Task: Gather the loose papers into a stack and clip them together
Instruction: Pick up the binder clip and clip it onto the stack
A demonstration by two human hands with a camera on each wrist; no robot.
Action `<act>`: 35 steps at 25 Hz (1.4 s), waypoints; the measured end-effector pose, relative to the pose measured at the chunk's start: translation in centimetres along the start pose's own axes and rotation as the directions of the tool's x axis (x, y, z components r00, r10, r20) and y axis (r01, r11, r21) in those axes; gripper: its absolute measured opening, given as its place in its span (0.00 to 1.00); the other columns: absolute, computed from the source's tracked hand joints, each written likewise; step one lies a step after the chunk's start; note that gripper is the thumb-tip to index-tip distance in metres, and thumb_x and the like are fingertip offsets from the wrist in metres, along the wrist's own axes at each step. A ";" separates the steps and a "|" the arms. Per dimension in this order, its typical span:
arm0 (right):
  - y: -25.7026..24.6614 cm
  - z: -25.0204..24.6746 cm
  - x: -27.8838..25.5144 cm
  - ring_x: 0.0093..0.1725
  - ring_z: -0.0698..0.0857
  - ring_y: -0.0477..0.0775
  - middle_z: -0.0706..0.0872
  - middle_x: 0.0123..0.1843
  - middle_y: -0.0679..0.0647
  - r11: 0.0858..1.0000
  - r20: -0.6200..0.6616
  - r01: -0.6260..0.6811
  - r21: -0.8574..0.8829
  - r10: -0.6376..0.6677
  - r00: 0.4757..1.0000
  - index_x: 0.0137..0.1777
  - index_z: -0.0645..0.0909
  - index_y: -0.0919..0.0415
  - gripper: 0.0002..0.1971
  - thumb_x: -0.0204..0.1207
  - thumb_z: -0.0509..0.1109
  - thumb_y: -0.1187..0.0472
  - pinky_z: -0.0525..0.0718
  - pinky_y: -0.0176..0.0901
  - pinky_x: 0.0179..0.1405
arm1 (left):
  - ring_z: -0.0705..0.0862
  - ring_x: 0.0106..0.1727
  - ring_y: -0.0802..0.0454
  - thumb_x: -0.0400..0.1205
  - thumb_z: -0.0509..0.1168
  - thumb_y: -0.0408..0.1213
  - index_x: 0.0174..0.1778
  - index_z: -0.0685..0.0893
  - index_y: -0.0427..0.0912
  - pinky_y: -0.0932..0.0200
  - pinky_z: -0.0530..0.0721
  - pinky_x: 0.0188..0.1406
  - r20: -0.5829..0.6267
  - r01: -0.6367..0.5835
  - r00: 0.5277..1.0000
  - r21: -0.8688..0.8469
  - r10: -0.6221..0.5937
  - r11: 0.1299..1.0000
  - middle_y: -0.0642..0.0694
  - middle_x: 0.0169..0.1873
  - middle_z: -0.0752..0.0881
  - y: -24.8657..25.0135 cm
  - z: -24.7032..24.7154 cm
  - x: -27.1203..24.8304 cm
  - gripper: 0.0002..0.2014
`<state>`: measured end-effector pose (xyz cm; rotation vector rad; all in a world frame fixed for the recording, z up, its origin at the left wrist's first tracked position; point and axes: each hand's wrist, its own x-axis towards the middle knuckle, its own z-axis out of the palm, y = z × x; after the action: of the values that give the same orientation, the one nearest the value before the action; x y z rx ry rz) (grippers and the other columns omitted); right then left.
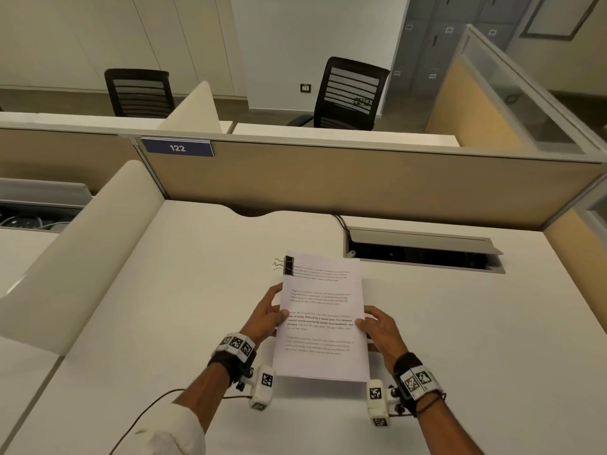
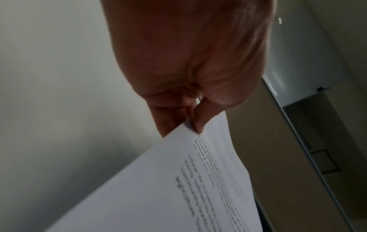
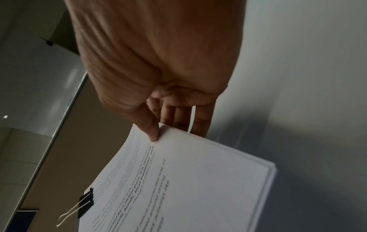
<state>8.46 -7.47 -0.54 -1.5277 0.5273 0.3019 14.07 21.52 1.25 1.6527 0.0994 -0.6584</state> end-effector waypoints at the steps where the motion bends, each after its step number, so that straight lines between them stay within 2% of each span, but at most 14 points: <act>1: -0.1 0.1 0.6 0.50 0.94 0.56 0.96 0.54 0.57 1.000 -0.004 -0.008 -0.024 0.008 1.000 0.66 0.84 0.55 0.13 0.84 0.70 0.66 0.91 0.45 0.38 | 0.95 0.56 0.45 0.89 0.62 0.30 0.81 0.67 0.65 0.48 0.93 0.46 -0.008 0.004 1.000 0.004 -0.004 1.000 0.46 0.57 0.95 0.2 -0.4 1.0 0.29; 5: -1.4 1.2 5.1 0.53 0.93 0.60 0.94 0.55 0.62 0.996 -0.023 -0.016 -0.086 0.014 1.000 0.68 0.82 0.56 0.16 0.83 0.69 0.70 0.92 0.50 0.42 | 0.93 0.54 0.44 0.89 0.62 0.28 0.81 0.68 0.59 0.43 0.93 0.50 -0.045 0.023 0.999 0.019 -0.022 1.000 0.39 0.59 0.94 0.9 -2.4 6.2 0.28; 9: -2.9 2.8 10.8 0.59 0.91 0.64 0.91 0.60 0.64 0.986 -0.075 0.008 -0.168 -0.021 0.997 0.68 0.81 0.58 0.17 0.82 0.70 0.73 0.91 0.55 0.54 | 0.92 0.52 0.42 0.88 0.61 0.27 0.78 0.71 0.50 0.45 0.91 0.48 -0.120 0.051 0.992 0.036 -0.046 0.998 0.34 0.60 0.91 1.7 -4.0 11.2 0.23; 12: -3.0 4.1 14.1 0.59 0.90 0.63 0.91 0.62 0.63 0.986 -0.128 -0.007 -0.167 -0.015 0.992 0.62 0.83 0.56 0.16 0.80 0.70 0.74 0.89 0.58 0.63 | 0.90 0.61 0.34 0.87 0.63 0.27 0.75 0.74 0.48 0.38 0.91 0.57 -0.180 0.074 0.982 0.074 -0.060 0.995 0.33 0.63 0.90 1.7 -5.1 14.5 0.22; 15: -2.7 4.9 15.6 0.56 0.90 0.59 0.91 0.59 0.59 0.982 -0.188 -0.025 -0.188 -0.011 0.982 0.59 0.83 0.56 0.14 0.80 0.70 0.74 0.89 0.54 0.63 | 0.90 0.61 0.33 0.85 0.67 0.29 0.76 0.77 0.45 0.35 0.89 0.62 -0.241 0.086 0.969 0.137 -0.051 0.987 0.35 0.60 0.91 1.4 -5.5 16.6 0.22; 17: -2.5 5.1 15.7 0.54 0.91 0.59 0.92 0.54 0.55 0.968 -0.223 -0.028 -0.248 -0.029 0.974 0.56 0.84 0.54 0.12 0.79 0.71 0.71 0.90 0.56 0.62 | 0.90 0.57 0.38 0.85 0.69 0.34 0.77 0.80 0.44 0.46 0.87 0.61 -0.290 0.077 0.957 0.217 -0.011 0.973 0.40 0.55 0.90 1.6 -5.4 17.1 0.22; 19: -2.5 5.3 15.6 0.52 0.91 0.58 0.92 0.48 0.50 0.952 -0.234 -0.022 -0.304 -0.052 0.971 0.55 0.85 0.54 0.11 0.79 0.71 0.70 0.90 0.55 0.59 | 0.88 0.59 0.42 0.85 0.70 0.37 0.77 0.82 0.44 0.53 0.82 0.59 -0.333 0.064 0.942 0.300 0.041 0.952 0.41 0.58 0.89 2.0 -5.1 17.2 0.22; 21: -2.8 5.5 15.5 0.51 0.90 0.57 0.91 0.48 0.50 0.936 -0.252 -0.024 -0.351 -0.070 0.965 0.55 0.87 0.58 0.11 0.79 0.71 0.71 0.89 0.49 0.58 | 0.86 0.64 0.41 0.85 0.70 0.39 0.77 0.83 0.43 0.56 0.78 0.60 -0.347 0.061 0.935 0.357 0.072 0.932 0.39 0.63 0.87 2.4 -4.8 17.0 0.22; 24: -3.3 5.6 15.6 0.52 0.88 0.58 0.88 0.56 0.57 0.904 -0.263 -0.002 -0.427 -0.122 0.957 0.59 0.87 0.61 0.12 0.77 0.71 0.71 0.85 0.43 0.56 | 0.85 0.67 0.42 0.85 0.70 0.42 0.79 0.80 0.42 0.53 0.79 0.64 -0.370 0.098 0.927 0.401 0.063 0.911 0.40 0.70 0.81 2.7 -4.6 16.6 0.26; 28: -2.6 5.6 15.2 0.56 0.84 0.62 0.78 0.59 0.60 0.804 -0.212 0.024 -0.594 -0.185 0.960 0.57 0.85 0.63 0.11 0.75 0.74 0.66 0.83 0.43 0.55 | 0.87 0.64 0.42 0.84 0.70 0.41 0.80 0.78 0.40 0.49 0.82 0.67 -0.365 0.097 0.928 0.427 0.073 0.899 0.39 0.71 0.81 2.1 -4.5 15.8 0.26; 32: -2.5 5.6 13.9 0.59 0.82 0.57 0.73 0.61 0.55 0.810 -0.190 0.007 -0.586 -0.146 0.971 0.67 0.82 0.65 0.17 0.78 0.73 0.68 0.84 0.46 0.61 | 0.87 0.66 0.42 0.84 0.71 0.39 0.79 0.79 0.40 0.48 0.84 0.69 -0.340 0.069 0.935 0.446 0.097 0.892 0.37 0.72 0.81 1.2 -4.2 14.9 0.26; 35: -3.3 5.5 13.2 0.63 0.84 0.60 0.76 0.65 0.60 0.820 -0.170 0.004 -0.573 -0.124 0.978 0.71 0.80 0.66 0.19 0.80 0.73 0.68 0.83 0.44 0.61 | 0.86 0.68 0.42 0.85 0.71 0.40 0.81 0.77 0.40 0.48 0.82 0.71 -0.328 0.077 0.941 0.437 0.079 0.896 0.37 0.73 0.81 1.5 -4.2 14.4 0.27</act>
<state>22.11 -3.98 -4.49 -2.1777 0.5712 0.2665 28.19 20.79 -3.97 2.2043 0.2082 -0.4032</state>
